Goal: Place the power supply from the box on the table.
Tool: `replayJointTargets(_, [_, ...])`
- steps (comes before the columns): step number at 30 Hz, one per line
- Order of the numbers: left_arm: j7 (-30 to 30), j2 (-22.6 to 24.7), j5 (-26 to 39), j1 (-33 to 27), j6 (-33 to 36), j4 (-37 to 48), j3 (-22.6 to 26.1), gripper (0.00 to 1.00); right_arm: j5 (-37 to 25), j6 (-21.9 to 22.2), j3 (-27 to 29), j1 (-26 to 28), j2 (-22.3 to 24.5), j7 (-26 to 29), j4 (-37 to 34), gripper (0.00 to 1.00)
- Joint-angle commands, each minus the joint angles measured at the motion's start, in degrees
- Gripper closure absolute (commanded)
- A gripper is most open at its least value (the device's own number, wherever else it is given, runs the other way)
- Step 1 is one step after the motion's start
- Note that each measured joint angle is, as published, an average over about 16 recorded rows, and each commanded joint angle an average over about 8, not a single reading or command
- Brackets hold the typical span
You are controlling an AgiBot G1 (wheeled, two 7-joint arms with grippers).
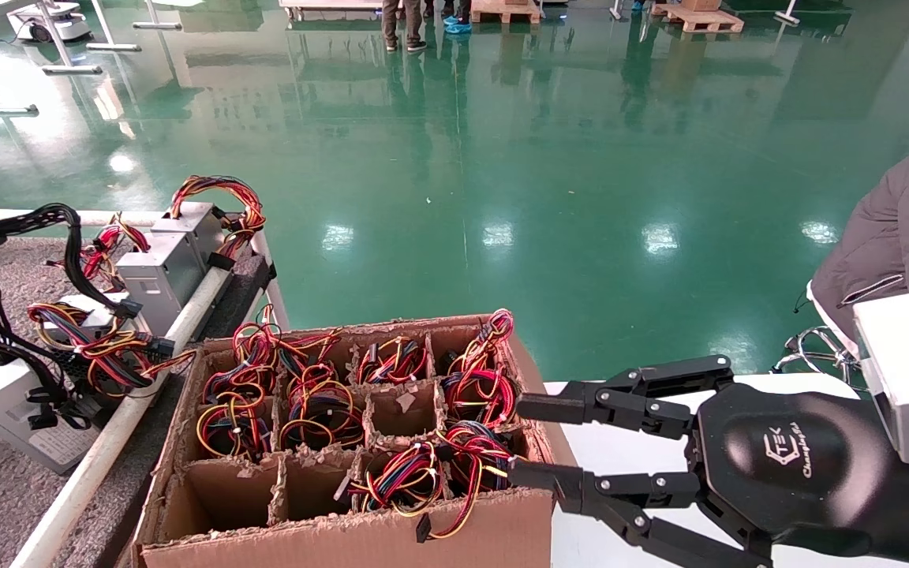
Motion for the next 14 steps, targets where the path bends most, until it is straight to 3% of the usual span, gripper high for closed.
replayJointTargets(1, [0.1, 0.0, -0.1, 0.0, 0.1, 0.1, 0.0, 0.00, 0.0, 0.0, 0.0, 0.0, 0.0, 0.0, 0.0, 1.00])
replayJointTargets(14, [0.3, 0.2, -0.4, 0.0, 0.2, 0.2, -0.3, 0.00, 0.0, 0.0, 0.0, 0.0, 0.0, 0.0, 0.0, 1.00])
